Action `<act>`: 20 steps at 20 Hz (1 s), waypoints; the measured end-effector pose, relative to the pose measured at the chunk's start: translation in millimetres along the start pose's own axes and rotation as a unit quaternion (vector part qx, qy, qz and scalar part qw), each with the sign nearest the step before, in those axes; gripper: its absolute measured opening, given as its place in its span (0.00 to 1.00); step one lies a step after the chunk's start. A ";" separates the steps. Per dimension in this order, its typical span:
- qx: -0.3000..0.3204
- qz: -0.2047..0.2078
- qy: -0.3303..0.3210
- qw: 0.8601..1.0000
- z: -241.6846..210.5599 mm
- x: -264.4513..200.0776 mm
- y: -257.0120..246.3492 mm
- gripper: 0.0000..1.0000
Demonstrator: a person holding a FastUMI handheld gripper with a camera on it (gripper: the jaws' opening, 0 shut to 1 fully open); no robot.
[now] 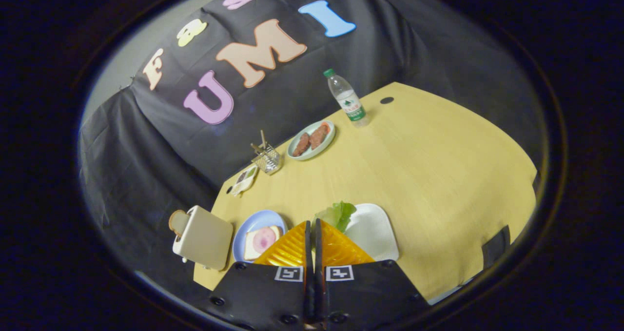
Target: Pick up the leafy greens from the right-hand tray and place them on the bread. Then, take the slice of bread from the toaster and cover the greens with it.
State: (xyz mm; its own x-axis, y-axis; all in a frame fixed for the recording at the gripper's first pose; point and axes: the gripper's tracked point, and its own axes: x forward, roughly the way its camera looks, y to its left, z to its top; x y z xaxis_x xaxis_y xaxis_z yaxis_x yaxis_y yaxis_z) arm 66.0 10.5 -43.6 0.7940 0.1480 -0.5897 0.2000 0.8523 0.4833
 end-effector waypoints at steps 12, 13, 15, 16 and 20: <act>-0.028 0.176 0.021 0.984 -25.7 27.3 184.7 0.03; -0.027 0.189 0.032 0.981 -35.8 34.2 196.7 0.03; -0.020 0.212 0.050 0.976 -54.3 46.8 217.1 0.03; -0.016 0.218 0.057 0.974 -63.1 52.7 223.3 0.03; -0.015 0.192 0.070 0.979 -87.3 80.4 218.1 0.03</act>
State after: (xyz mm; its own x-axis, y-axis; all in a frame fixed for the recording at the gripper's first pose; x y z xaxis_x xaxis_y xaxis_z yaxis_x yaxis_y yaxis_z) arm 123.3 252.1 -42.1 0.7198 0.5262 -0.4528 -0.1166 0.7346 0.6684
